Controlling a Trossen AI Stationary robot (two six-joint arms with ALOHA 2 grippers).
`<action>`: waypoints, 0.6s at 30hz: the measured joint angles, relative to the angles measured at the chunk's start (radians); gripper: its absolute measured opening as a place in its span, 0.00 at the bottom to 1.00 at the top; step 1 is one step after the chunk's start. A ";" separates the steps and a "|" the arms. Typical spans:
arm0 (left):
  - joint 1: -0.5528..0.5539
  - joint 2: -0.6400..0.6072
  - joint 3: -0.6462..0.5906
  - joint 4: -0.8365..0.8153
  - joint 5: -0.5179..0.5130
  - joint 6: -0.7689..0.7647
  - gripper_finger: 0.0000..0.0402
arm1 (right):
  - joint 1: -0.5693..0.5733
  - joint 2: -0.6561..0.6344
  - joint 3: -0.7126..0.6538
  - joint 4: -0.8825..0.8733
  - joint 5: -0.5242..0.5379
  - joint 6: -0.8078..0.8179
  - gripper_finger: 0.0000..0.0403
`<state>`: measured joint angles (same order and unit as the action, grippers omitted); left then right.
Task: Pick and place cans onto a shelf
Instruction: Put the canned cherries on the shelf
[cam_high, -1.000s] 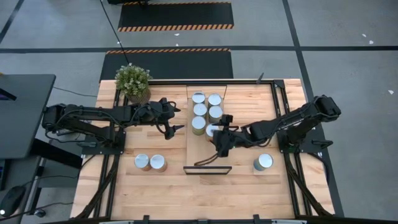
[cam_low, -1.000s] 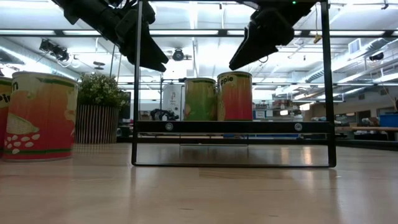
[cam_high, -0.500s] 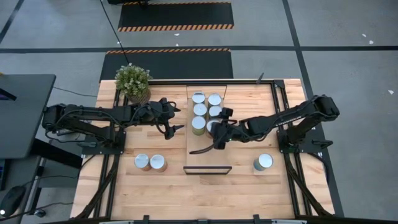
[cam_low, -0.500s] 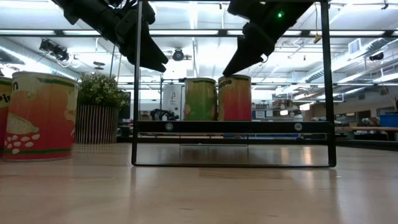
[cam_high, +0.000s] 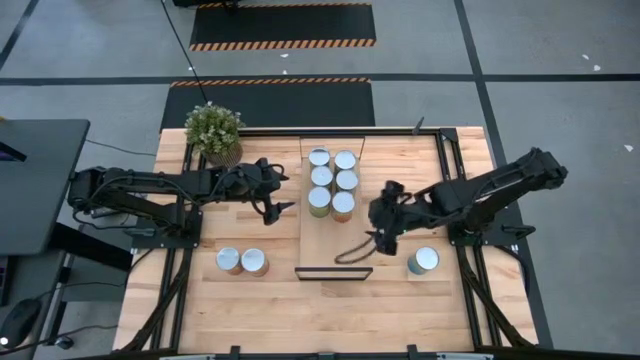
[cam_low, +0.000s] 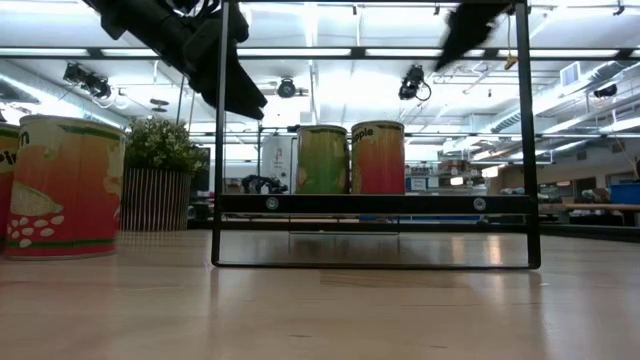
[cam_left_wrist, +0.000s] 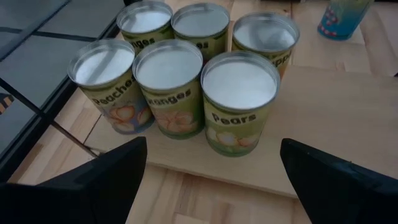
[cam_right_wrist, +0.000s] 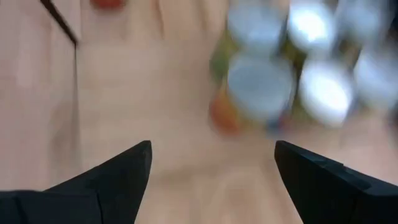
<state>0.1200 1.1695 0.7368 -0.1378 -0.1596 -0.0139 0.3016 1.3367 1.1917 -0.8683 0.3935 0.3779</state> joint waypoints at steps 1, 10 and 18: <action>0.000 0.000 0.000 -0.007 0.000 0.000 0.93 | -0.005 0.000 0.011 -0.060 -0.050 0.072 0.86; 0.000 0.000 0.000 -0.013 0.000 0.000 0.93 | -0.006 0.015 -0.074 -0.318 -0.339 0.413 0.89; 0.000 0.000 0.000 -0.013 0.000 0.026 0.93 | 0.001 0.015 -0.217 -0.302 -0.448 0.601 0.99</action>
<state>0.1200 1.1694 0.7368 -0.1509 -0.1596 0.0120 0.3028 1.3521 0.9744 -1.1703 -0.0542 0.9787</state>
